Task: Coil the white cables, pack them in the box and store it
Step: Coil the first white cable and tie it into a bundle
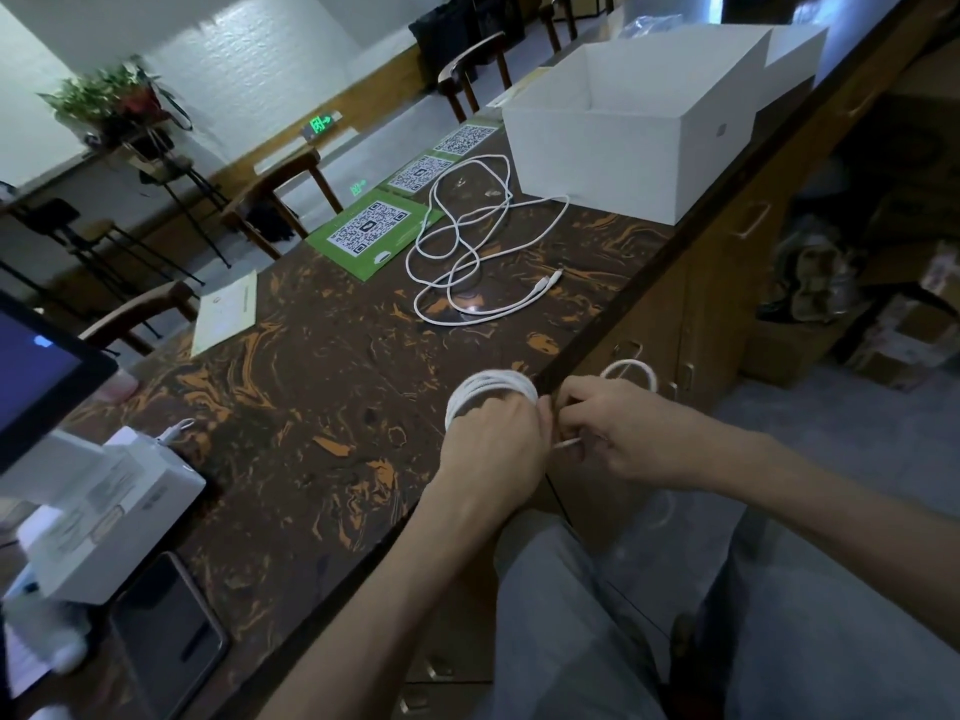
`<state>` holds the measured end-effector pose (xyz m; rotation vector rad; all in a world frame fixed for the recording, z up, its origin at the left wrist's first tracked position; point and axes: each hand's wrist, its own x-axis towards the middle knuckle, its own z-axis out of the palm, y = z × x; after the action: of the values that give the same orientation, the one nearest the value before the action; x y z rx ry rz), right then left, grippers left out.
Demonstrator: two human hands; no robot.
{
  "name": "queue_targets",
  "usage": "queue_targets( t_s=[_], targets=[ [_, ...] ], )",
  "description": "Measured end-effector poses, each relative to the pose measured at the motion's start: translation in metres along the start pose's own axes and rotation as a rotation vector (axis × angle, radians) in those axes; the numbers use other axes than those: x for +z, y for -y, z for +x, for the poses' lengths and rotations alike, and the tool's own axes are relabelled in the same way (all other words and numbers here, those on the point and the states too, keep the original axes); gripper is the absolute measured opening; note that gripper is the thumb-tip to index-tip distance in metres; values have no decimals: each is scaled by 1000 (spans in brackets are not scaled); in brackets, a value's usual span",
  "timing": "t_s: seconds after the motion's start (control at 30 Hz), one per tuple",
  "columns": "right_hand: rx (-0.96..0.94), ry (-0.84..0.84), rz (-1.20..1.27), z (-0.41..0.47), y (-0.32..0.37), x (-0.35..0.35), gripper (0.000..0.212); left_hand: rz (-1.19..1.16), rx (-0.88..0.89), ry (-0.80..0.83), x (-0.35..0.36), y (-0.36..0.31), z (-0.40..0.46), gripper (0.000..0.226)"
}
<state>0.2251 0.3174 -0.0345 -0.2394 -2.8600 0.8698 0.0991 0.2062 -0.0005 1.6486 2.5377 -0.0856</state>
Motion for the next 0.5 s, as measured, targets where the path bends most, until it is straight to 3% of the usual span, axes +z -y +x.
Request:
queue_targets(
  t_s=[0.07, 0.13, 0.27, 0.3, 0.4, 0.5],
  targets=[
    [4, 9, -147, 2, -7, -3, 27, -87, 43, 133, 1, 5, -2, 51],
    [6, 32, -111, 2, -12, -11, 34, -342, 28, 322, -4, 6, -8, 59],
    [4, 49, 422, -2, -13, -31, 44, -632, 71, 594, -23, 13, -22, 74],
    [29, 21, 553, -1, -16, -34, 43, -715, 108, 635, -24, 17, -24, 63],
    [122, -25, 663, 4, -30, -33, 38, -923, 234, 648, -28, 22, -30, 65],
    [151, 31, 435, 9, -34, -19, 37, -1093, 325, 561, -32, 18, -32, 59]
  ],
)
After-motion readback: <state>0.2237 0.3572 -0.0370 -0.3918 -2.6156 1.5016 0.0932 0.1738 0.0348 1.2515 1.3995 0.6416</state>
